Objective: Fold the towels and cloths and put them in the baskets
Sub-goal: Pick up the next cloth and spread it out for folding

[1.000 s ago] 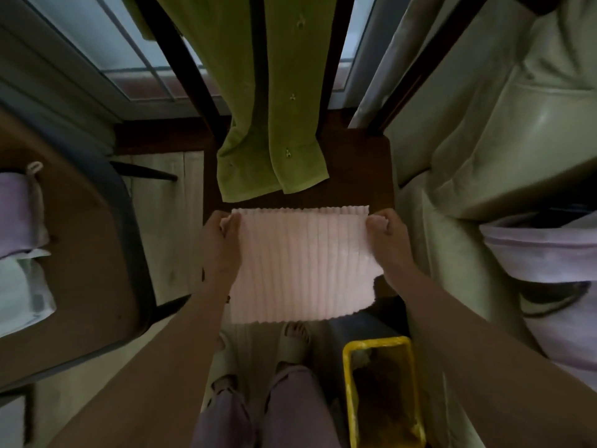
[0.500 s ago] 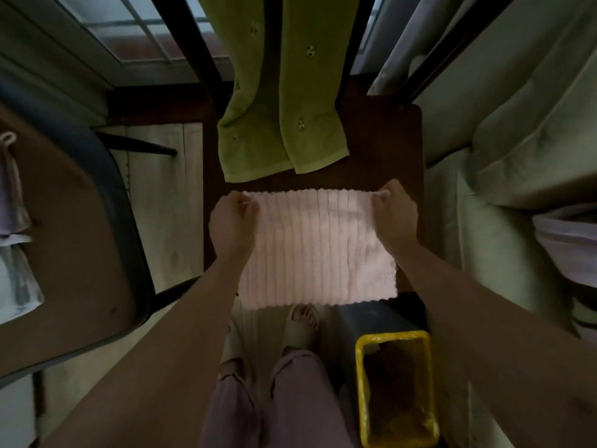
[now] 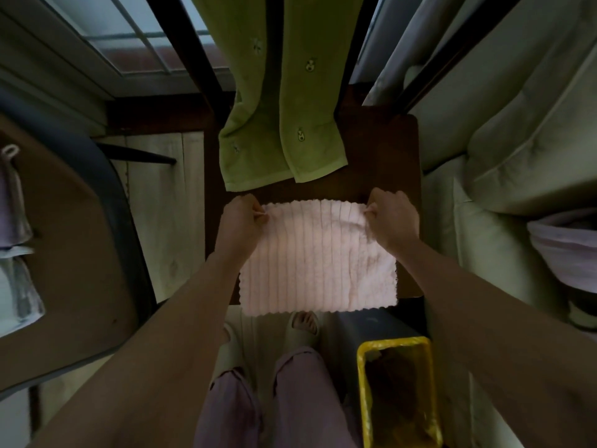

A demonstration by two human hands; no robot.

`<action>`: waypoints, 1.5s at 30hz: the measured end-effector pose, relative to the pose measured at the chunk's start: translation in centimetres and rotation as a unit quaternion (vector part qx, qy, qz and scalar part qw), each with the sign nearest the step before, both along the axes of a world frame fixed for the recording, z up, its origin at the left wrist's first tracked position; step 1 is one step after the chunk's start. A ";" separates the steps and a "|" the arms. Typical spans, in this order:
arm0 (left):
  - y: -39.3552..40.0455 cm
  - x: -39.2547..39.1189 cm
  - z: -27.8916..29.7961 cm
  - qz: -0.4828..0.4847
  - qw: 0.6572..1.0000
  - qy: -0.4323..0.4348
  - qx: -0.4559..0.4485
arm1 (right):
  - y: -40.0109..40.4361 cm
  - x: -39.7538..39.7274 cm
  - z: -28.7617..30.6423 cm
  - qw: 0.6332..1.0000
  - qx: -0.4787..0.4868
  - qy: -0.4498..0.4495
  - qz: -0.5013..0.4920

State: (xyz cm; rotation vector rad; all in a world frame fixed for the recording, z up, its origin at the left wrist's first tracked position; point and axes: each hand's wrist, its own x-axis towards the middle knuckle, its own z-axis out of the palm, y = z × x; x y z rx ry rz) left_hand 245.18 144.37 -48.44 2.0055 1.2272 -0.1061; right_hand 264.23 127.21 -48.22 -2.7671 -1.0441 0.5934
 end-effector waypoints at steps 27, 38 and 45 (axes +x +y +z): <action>4.5 -5.4 37.7 0.074 0.970 -0.230 -0.018 | 1.4 -6.9 36.5 0.939 0.264 0.163 -0.149; 2.0 -9.2 31.9 -0.030 0.999 0.035 -0.013 | -4.4 -7.9 31.3 0.958 0.089 0.183 -0.201; 0.0 -6.1 23.5 0.136 0.981 -0.055 -0.128 | -3.0 -6.4 23.6 0.952 0.068 0.147 -0.259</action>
